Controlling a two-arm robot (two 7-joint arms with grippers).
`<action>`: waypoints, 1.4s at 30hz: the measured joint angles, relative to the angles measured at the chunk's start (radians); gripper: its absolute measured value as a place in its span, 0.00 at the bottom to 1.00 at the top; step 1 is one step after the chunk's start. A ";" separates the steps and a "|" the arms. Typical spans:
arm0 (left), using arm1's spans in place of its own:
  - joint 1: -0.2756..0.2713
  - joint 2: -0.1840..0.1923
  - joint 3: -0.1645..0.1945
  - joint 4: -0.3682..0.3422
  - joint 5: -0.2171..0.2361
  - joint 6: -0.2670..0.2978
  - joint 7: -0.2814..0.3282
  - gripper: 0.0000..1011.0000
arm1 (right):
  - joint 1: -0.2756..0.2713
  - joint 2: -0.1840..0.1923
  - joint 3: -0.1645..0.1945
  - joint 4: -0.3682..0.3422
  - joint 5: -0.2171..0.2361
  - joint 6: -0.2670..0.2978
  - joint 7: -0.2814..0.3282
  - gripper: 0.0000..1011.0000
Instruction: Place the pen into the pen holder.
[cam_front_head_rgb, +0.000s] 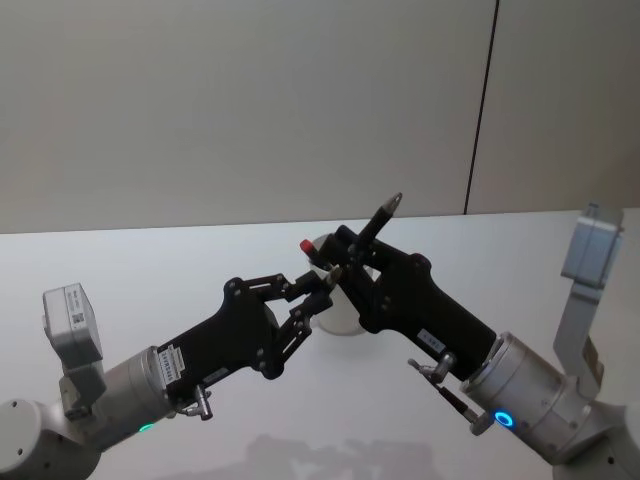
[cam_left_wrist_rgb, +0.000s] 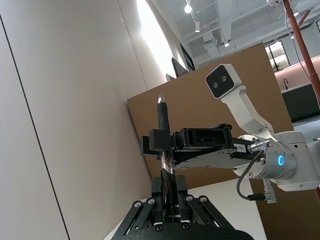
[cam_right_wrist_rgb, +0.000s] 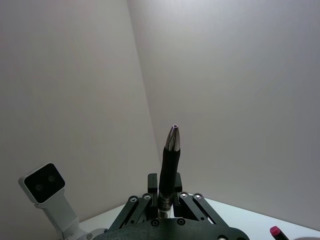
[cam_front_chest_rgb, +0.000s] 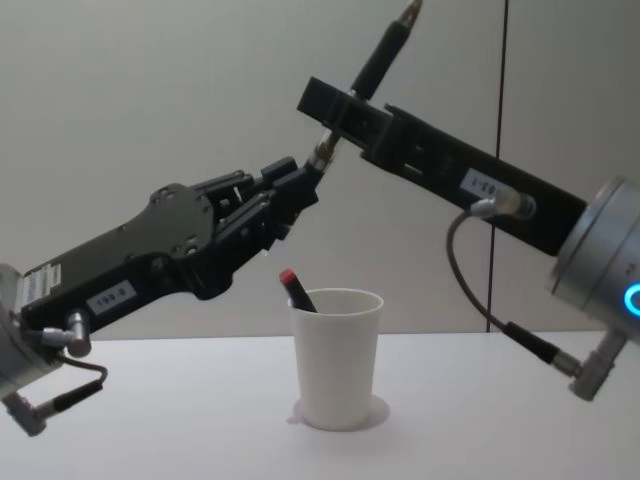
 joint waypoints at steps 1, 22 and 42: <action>0.000 0.000 0.000 0.000 0.000 0.000 0.000 0.18 | 0.000 0.001 -0.001 -0.001 -0.001 0.000 -0.001 0.14; 0.000 0.000 0.000 0.000 0.000 0.000 0.000 0.18 | -0.006 0.010 -0.013 -0.014 -0.013 -0.010 -0.016 0.14; 0.000 0.000 0.000 0.000 -0.002 -0.001 0.000 0.48 | -0.011 0.020 -0.021 -0.022 -0.013 -0.023 -0.023 0.14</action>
